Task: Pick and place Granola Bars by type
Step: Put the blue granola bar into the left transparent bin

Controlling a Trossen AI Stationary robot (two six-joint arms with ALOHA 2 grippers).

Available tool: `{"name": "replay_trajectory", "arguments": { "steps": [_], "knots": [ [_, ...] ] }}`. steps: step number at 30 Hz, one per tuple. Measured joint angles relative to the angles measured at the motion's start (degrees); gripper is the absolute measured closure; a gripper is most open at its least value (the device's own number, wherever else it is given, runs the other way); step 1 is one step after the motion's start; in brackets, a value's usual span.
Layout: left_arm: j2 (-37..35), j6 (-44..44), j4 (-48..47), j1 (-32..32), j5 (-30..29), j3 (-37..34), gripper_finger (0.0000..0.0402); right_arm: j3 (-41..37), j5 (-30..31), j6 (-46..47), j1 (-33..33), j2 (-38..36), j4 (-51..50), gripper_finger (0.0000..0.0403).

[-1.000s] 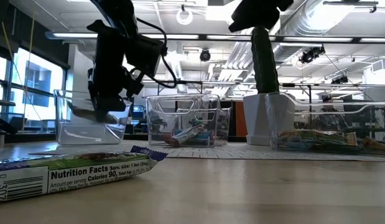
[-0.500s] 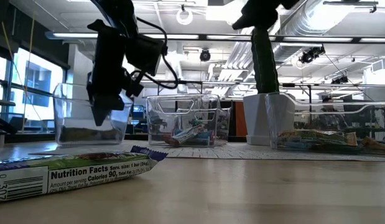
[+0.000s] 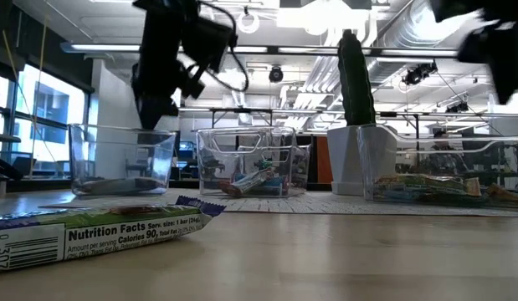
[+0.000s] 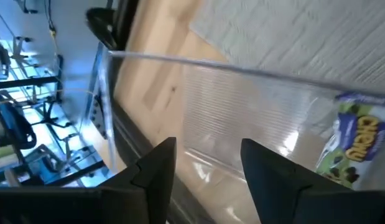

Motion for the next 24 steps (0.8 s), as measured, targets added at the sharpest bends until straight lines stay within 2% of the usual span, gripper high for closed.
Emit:
{"name": "replay_trajectory", "arguments": {
  "steps": [4,9,12,18,24],
  "knots": [
    [0.00,-2.24,-1.59,0.02,-0.59,5.43,0.0227,-1.89,-1.41,12.22,6.72,-0.02,3.49,0.0219],
    [-0.02,-3.60,-0.24,0.02,-0.30,8.86,0.0227,-10.77,-3.96,22.86,13.37,0.04,13.28,0.0219],
    [-0.02,-2.85,1.33,0.02,0.02,9.22,0.0227,-15.27,-7.05,27.31,15.90,0.07,15.41,0.0219],
    [-0.02,-2.78,1.86,0.02,2.95,9.22,0.0227,-20.86,-10.75,29.62,19.60,0.07,23.87,0.0219],
    [-0.02,-2.85,1.91,0.02,3.91,9.22,0.0227,-21.00,-8.49,29.66,21.36,0.07,24.93,0.0219]
  ]
}}
